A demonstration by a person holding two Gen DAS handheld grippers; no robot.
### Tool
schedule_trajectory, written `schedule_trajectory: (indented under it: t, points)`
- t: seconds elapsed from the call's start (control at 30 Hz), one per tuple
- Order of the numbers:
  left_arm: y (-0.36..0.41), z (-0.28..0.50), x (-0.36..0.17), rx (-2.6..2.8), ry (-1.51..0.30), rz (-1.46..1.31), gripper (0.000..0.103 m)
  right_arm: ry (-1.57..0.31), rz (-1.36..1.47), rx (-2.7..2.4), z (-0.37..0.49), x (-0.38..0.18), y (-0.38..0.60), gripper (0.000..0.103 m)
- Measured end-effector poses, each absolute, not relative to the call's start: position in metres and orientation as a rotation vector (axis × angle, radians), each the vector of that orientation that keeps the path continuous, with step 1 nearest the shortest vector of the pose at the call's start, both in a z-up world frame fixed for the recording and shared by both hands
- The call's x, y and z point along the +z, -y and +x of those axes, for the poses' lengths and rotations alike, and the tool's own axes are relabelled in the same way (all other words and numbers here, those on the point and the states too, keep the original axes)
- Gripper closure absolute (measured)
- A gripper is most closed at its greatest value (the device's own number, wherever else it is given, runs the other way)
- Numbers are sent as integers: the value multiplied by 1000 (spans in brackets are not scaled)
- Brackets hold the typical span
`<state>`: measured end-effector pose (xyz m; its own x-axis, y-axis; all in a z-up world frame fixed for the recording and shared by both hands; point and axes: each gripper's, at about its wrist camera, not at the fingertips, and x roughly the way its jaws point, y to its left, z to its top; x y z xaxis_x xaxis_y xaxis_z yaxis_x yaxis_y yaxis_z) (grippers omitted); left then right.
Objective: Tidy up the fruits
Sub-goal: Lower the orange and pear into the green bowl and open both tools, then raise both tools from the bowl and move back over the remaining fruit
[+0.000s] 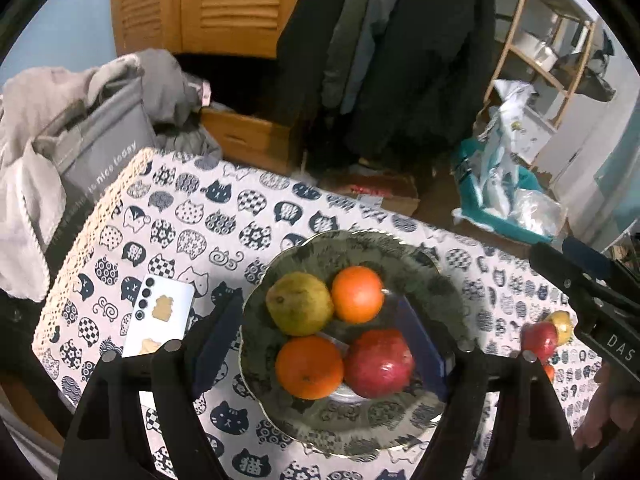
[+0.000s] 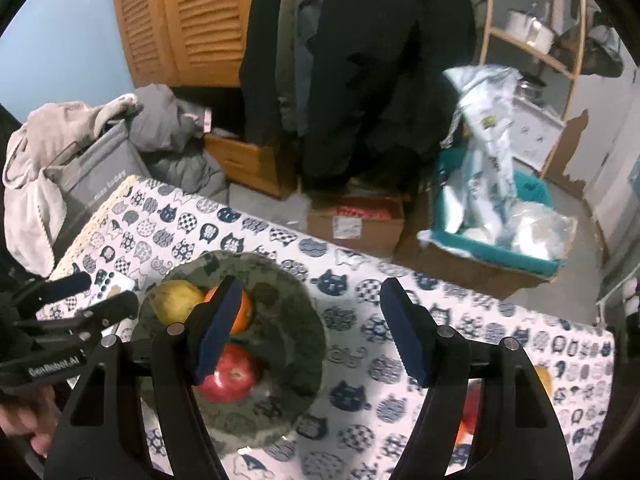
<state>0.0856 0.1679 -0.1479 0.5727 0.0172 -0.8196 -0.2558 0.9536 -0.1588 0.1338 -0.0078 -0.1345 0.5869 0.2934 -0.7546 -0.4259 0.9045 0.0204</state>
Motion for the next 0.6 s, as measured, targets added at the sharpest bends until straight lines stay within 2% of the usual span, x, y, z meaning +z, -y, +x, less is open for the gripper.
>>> schedule_trajectory:
  t: [0.07,0.6]
  points:
    - [-160,80,-138,158,-926,-256,16,-828,-172,409,127,-127,16,30]
    - [-112,37,-70,110,-774,-153,13,-709,-145,346,66,-64,93,30]
